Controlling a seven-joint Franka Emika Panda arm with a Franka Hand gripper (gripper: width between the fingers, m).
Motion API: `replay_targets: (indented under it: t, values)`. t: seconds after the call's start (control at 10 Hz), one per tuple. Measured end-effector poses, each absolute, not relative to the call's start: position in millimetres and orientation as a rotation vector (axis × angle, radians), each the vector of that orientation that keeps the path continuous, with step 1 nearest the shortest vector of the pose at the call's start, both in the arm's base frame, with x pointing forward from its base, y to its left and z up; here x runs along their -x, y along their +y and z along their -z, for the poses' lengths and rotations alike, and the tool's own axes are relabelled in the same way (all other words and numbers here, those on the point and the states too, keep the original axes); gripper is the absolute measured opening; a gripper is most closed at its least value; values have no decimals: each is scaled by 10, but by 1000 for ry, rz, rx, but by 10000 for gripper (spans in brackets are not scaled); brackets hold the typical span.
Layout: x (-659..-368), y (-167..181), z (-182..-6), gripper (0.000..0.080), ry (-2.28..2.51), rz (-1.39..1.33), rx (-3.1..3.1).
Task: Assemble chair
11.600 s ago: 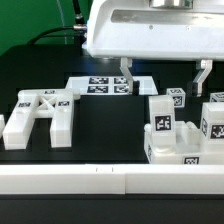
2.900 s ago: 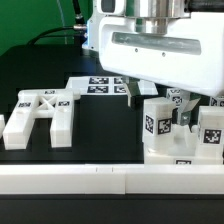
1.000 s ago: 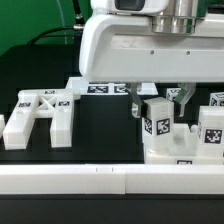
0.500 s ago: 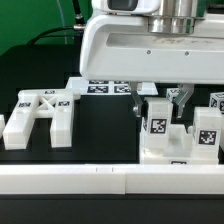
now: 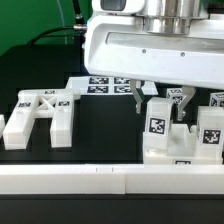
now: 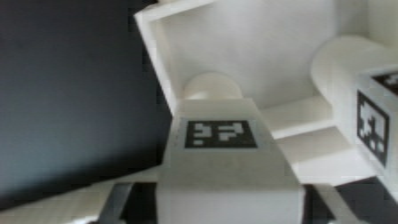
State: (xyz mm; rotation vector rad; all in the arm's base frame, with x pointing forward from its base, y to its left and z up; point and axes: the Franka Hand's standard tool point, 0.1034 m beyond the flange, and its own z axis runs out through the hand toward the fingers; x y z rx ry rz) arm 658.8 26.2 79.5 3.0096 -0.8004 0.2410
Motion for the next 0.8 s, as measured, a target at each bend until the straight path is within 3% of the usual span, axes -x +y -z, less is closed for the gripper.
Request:
replay_targets:
  t: [0.3, 0.8]
  values:
    - [-6580, 329, -777, 292, -1353, -224, -2860]
    - [-6573, 374, -771, 292, -1792, -198, -2644]
